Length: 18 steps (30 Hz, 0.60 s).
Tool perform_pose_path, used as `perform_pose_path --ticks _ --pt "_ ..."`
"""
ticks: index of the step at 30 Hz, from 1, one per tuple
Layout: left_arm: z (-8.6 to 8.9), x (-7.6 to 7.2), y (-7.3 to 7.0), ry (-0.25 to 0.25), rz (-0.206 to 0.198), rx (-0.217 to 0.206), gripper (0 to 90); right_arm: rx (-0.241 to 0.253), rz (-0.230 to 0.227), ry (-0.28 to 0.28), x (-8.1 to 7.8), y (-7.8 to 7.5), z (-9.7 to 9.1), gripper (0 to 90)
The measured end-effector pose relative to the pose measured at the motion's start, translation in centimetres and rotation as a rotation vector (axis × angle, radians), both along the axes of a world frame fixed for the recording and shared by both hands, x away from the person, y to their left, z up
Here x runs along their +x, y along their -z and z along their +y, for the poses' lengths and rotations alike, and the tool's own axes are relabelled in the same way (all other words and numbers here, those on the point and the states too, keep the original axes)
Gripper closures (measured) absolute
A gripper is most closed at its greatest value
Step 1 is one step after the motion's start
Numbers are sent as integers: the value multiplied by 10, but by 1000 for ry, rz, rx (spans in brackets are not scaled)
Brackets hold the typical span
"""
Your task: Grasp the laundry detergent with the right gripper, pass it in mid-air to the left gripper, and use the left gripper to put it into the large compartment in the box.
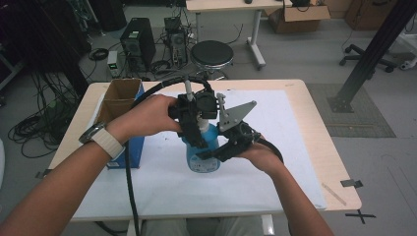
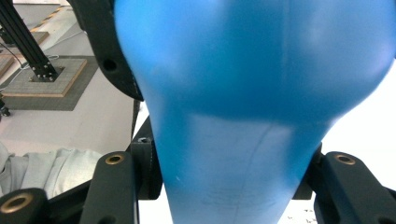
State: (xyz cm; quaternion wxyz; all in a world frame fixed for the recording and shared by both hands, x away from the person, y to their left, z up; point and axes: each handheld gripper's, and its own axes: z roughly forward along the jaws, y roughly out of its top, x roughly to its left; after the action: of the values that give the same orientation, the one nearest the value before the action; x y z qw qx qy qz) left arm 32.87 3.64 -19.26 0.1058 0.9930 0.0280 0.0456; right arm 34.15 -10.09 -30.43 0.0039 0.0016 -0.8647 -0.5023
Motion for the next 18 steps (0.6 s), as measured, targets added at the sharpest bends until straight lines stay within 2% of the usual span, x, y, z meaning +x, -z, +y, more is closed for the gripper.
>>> perform_pose_path --ticks 12,18 --pt "1 -3 -1 10 -3 -16 383 5 -3 -11 -1 -1 0 447" --pt "2 -2 -4 6 14 -27 383 8 12 -18 -2 -2 -1 436"
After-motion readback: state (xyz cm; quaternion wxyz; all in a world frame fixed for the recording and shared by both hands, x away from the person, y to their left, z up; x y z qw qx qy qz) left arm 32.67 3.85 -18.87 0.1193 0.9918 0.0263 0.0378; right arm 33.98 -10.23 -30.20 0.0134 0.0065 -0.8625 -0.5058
